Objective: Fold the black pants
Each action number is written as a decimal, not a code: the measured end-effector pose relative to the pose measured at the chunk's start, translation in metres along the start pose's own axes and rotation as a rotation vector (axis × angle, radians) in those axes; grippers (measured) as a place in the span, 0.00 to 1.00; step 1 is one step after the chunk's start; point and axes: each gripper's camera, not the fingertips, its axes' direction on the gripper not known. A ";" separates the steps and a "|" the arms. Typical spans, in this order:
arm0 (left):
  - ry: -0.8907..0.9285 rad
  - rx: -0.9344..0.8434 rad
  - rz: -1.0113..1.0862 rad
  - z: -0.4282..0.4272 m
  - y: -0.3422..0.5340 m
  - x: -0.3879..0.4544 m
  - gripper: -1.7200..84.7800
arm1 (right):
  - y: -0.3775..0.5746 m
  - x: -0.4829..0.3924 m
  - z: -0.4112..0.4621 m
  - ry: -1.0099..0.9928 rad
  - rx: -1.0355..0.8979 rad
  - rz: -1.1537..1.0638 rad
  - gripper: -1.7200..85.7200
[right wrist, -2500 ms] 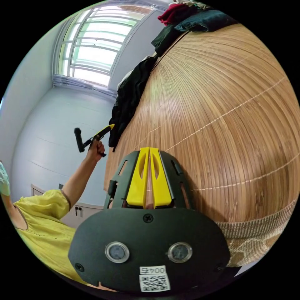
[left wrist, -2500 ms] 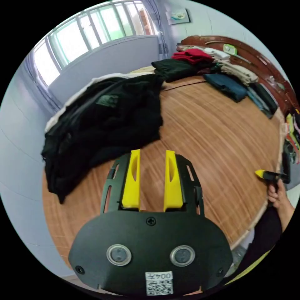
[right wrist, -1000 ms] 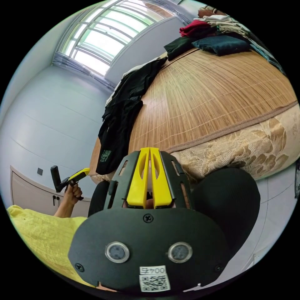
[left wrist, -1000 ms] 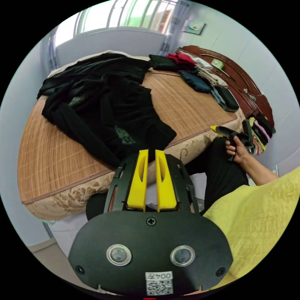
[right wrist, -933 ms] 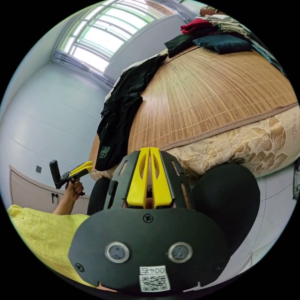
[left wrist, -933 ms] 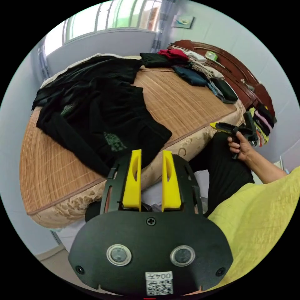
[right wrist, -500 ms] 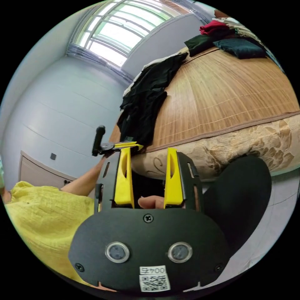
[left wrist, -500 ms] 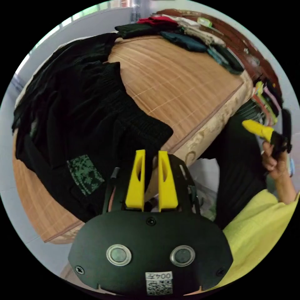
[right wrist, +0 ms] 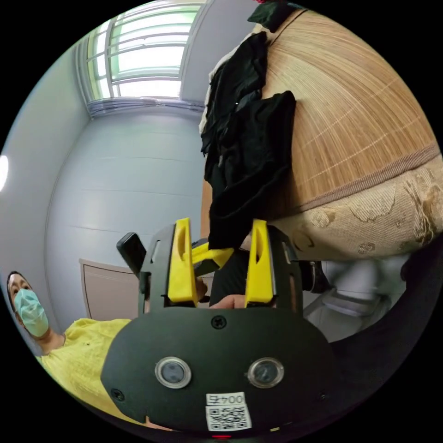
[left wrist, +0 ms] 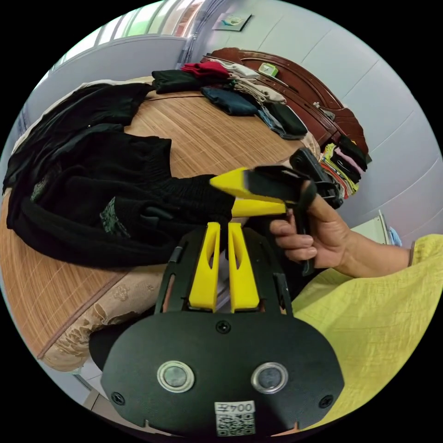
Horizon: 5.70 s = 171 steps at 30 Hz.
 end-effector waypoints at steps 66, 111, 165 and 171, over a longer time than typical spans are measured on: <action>0.495 0.269 -0.281 0.273 -0.174 -0.219 0.02 | -0.004 -0.088 0.055 0.162 0.047 -0.258 0.08; 0.210 0.262 -0.822 0.346 0.323 -0.484 0.21 | -0.204 -0.115 0.009 0.114 0.288 0.182 0.20; 0.409 1.213 -0.648 -0.133 0.594 -0.423 0.06 | -0.535 -0.685 0.127 0.076 0.173 -0.390 0.08; 0.422 1.208 -0.498 -0.080 0.557 -0.318 0.05 | -0.561 -0.684 0.049 0.114 0.197 -0.559 0.08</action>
